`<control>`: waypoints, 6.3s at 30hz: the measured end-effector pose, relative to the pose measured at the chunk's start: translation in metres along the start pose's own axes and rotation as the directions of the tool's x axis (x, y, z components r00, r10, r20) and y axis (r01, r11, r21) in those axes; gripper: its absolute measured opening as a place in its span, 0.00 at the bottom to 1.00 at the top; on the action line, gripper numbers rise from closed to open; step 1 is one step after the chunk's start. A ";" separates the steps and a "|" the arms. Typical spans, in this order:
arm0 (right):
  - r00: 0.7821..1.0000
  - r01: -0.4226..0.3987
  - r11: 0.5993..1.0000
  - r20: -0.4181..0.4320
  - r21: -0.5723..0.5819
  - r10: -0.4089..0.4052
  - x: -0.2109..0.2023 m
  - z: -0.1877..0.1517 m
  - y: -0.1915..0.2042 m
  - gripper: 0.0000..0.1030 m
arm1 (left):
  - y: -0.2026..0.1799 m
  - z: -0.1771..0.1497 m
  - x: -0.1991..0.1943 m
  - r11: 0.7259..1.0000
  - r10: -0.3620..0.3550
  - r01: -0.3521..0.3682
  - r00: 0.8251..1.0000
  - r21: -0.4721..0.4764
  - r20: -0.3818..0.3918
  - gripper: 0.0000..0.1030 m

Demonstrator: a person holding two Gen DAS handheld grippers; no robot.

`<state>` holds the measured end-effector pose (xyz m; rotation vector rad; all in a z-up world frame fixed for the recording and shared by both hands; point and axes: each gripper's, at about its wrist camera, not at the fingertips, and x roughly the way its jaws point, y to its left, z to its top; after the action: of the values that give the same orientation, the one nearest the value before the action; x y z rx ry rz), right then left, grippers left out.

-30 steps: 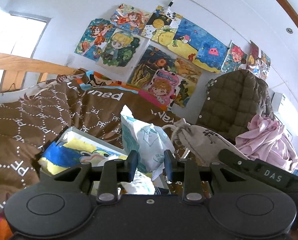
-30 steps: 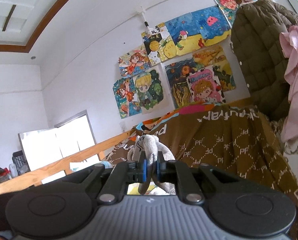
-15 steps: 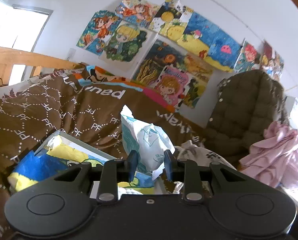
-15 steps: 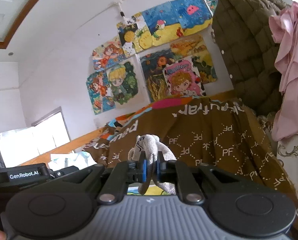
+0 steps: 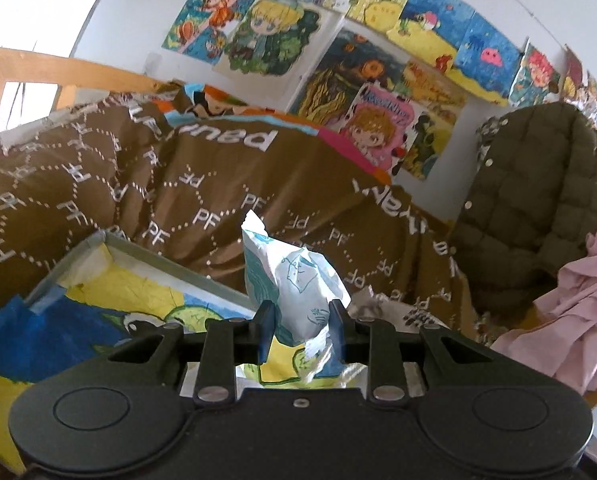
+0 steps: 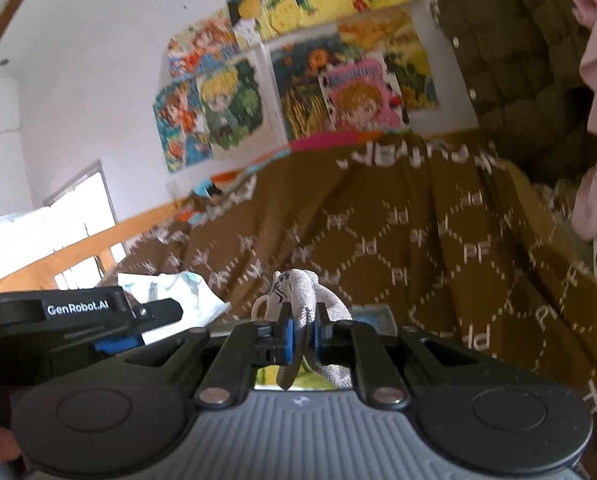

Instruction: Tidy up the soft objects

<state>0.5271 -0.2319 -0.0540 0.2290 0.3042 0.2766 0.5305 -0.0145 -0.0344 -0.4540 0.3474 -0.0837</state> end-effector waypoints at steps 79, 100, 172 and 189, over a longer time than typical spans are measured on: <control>0.979 0.013 0.998 0.205 -0.058 -0.001 -0.223 0.065 0.042 1.00 | -0.060 0.022 -0.239 0.972 0.060 -0.120 0.959 0.201 0.278 0.99; 0.987 0.065 0.988 0.158 -0.139 -0.042 -0.294 -0.009 0.066 1.00 | -0.023 -0.039 -0.317 0.969 0.103 -0.140 0.978 0.204 0.181 0.99; 0.991 -0.005 0.967 -0.127 -0.256 -0.029 -0.244 -0.082 0.100 1.00 | 0.055 -0.103 -0.285 0.973 0.148 -0.152 0.988 0.173 0.035 0.99; 0.987 0.048 0.945 -0.131 -0.323 -0.095 -0.203 -0.087 0.092 1.00 | 0.088 -0.076 -0.208 0.996 0.080 -0.080 0.997 -0.025 -0.007 0.99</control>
<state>0.2914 -0.1908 -0.0574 -0.1231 0.4056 0.2669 0.3092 0.0653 -0.0728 -0.4643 0.3722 -0.0028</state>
